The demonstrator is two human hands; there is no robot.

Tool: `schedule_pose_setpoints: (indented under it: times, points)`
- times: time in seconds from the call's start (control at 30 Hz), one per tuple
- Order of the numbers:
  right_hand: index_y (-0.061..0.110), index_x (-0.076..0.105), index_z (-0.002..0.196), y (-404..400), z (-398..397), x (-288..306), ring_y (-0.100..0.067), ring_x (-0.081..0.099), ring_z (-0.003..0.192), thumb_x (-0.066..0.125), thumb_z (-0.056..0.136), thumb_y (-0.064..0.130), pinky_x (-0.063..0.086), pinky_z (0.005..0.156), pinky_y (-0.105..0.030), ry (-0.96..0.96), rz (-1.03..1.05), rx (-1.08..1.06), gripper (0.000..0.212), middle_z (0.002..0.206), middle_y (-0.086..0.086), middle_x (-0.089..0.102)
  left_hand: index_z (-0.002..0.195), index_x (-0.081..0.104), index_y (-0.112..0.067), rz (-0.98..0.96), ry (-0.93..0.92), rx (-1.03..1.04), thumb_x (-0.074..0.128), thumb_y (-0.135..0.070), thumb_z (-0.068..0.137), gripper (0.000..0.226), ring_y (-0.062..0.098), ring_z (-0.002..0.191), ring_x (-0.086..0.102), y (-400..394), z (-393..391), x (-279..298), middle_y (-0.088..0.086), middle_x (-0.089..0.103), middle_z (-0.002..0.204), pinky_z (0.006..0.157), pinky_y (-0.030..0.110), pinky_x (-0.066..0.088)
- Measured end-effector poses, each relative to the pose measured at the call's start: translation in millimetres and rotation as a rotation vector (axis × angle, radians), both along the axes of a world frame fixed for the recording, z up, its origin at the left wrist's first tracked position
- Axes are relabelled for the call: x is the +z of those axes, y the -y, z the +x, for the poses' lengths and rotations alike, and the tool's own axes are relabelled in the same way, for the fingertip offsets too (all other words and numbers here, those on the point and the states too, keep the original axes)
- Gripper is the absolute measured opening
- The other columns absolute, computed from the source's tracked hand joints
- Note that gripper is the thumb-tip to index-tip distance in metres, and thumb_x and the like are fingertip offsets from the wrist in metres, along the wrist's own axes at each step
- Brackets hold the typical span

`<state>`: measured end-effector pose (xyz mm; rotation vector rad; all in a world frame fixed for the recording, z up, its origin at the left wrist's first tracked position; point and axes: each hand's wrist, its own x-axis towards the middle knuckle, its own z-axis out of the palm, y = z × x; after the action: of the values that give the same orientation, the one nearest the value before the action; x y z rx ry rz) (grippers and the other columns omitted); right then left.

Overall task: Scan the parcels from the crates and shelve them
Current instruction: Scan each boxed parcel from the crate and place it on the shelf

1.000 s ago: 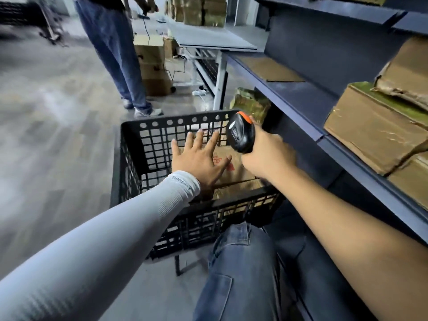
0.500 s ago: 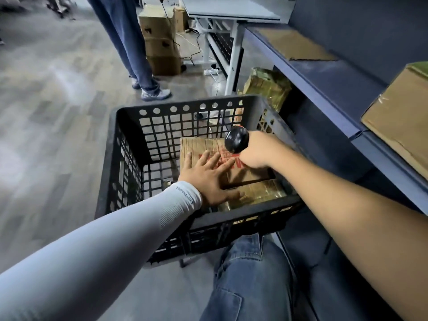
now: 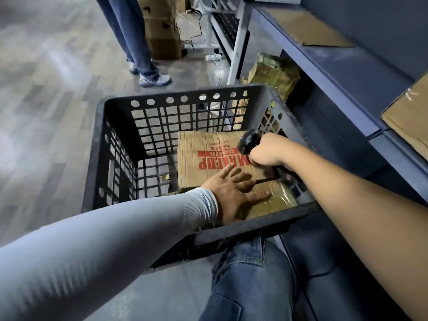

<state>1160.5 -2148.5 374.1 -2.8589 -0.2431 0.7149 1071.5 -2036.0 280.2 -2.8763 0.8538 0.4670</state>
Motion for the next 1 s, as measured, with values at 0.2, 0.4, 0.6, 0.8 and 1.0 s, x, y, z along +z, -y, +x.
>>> schedule_pose_setpoints:
  times: [0.2, 0.4, 0.6, 0.8, 1.0]
  points:
    - [-0.007, 0.070, 0.097, 0.0, 2.8, -3.2, -0.031, 0.064, 0.066, 0.055, 0.079, 0.010, 0.044, 0.055, -0.029, -0.028, 0.036, -0.046, 0.029, 0.092, -0.022, 0.073, 0.162, -0.007, -0.049, -0.067, -0.007, 0.080, 0.050, -0.068, 0.093, 0.092, 0.036, 0.160, 0.005, 4.1, -2.0, -3.0, 0.012, 0.005, 0.174, 0.122, 0.065, -0.014]
    - [0.001, 0.068, 0.091, -3.8, -1.2, -2.9, -0.028, 0.067, 0.068, 0.053, 0.073, 0.020, 0.047, 0.055, -0.028, 0.014, -0.013, 0.019, 0.031, 0.085, -0.016, 0.071, 0.166, 0.004, -0.038, -0.099, -0.012, 0.124, 0.056, -0.052, 0.095, 0.089, 0.043, 0.154, 0.024, 9.0, -1.9, 8.8, 0.016, 0.039, 0.161, 0.125, 0.062, -0.009]
    - [0.005, 0.069, 0.085, 3.9, -15.7, 22.6, -0.030, 0.065, 0.076, 0.052, 0.068, 0.023, 0.049, 0.060, -0.030, 0.065, 0.023, 0.023, 0.030, 0.086, -0.015, 0.070, 0.165, 0.006, -0.039, -0.224, 0.068, 0.168, 0.051, -0.051, 0.096, 0.083, 0.034, 0.139, 0.046, 1.2, -12.7, 25.0, 0.008, 0.053, 0.143, 0.124, 0.066, -0.001]
    - [0.002, 0.069, 0.098, 22.9, -32.0, 56.8, -0.031, 0.065, 0.083, 0.061, 0.082, 0.013, 0.047, 0.060, -0.028, 0.185, 0.120, -0.053, 0.021, 0.096, -0.016, 0.069, 0.164, 0.005, -0.040, -0.356, 0.101, 0.302, 0.068, -0.044, 0.087, 0.099, 0.027, 0.146, 0.041, -3.8, -35.4, 57.7, 0.005, 0.040, 0.158, 0.125, 0.066, 0.002]
    - [0.008, 0.070, 0.095, 37.2, -56.9, 82.0, -0.030, 0.065, 0.075, 0.062, 0.082, 0.018, 0.048, 0.056, -0.028, 0.214, 0.195, -0.082, 0.018, 0.090, -0.013, 0.070, 0.164, 0.005, -0.040, -0.344, 0.166, 0.316, 0.076, -0.041, 0.081, 0.110, 0.024, 0.151, 0.034, -13.5, -49.0, 76.5, 0.000, 0.031, 0.166, 0.124, 0.067, 0.007]
